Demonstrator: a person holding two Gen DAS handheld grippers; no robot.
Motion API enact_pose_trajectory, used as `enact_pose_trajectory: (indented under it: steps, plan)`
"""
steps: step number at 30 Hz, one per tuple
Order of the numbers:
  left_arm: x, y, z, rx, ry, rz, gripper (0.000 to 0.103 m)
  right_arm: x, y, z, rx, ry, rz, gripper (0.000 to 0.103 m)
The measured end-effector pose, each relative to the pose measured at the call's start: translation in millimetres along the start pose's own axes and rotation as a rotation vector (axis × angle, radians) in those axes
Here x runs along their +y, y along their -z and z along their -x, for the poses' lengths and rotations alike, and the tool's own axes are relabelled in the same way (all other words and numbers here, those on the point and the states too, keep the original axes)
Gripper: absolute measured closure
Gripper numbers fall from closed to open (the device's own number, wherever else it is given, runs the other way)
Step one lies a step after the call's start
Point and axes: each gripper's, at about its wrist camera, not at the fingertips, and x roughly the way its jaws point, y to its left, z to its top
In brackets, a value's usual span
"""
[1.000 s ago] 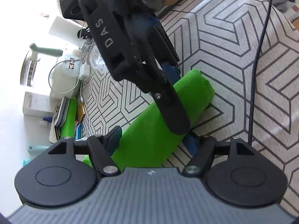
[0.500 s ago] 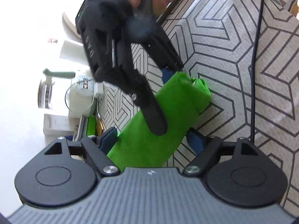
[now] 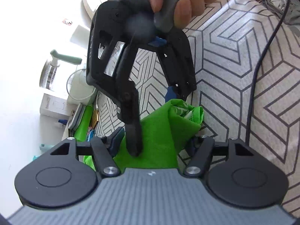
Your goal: Fold shopping bag
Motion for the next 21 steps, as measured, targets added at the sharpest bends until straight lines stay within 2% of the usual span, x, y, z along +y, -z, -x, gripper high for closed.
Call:
enact_pose_trajectory:
  steps: [3, 7, 8, 10, 11, 13, 14, 15, 17, 18, 19, 21]
  plan:
    - [-4, 2, 7, -0.014, -0.013, -0.006, 0.042, 1, 3, 3, 0.013, -0.005, -0.054, 0.050]
    - [-15, 3, 1, -0.003, 0.005, -0.059, 0.045, -5, 6, 2, 0.021, 0.050, -0.133, 0.049]
    - [-13, 4, 2, -0.002, 0.018, -0.043, 0.046, -5, 8, 6, 0.013, 0.050, -0.128, 0.047]
    - [-10, 6, 8, 0.004, 0.051, -0.006, 0.048, 2, 14, 16, -0.011, 0.056, -0.088, 0.029]
    - [-8, 6, 8, 0.005, 0.062, 0.005, 0.048, 10, 19, 24, -0.023, 0.063, -0.028, 0.028]
    - [-3, 5, 8, 0.008, 0.087, 0.019, 0.048, 36, 37, 42, -0.070, 0.135, 0.195, 0.029]
    - [-1, 5, 7, 0.009, 0.098, 0.020, 0.048, 50, 50, 48, -0.106, 0.201, 0.334, 0.031]
    - [1, 4, 6, 0.011, 0.110, 0.022, 0.048, 64, 64, 53, -0.148, 0.285, 0.492, 0.031]
    - [5, 2, 4, 0.016, 0.135, 0.030, 0.048, 91, 97, 50, -0.222, 0.513, 0.823, 0.034]
    - [7, 2, 4, 0.019, 0.147, 0.036, 0.048, 100, 115, 43, -0.238, 0.615, 0.985, 0.037]
    - [9, 1, 3, 0.023, 0.159, 0.043, 0.048, 105, 131, 35, -0.232, 0.697, 1.127, 0.046]
    - [12, 6, -2, 0.027, 0.167, 0.054, 0.048, 105, 162, 10, -0.179, 0.850, 1.374, 0.051]
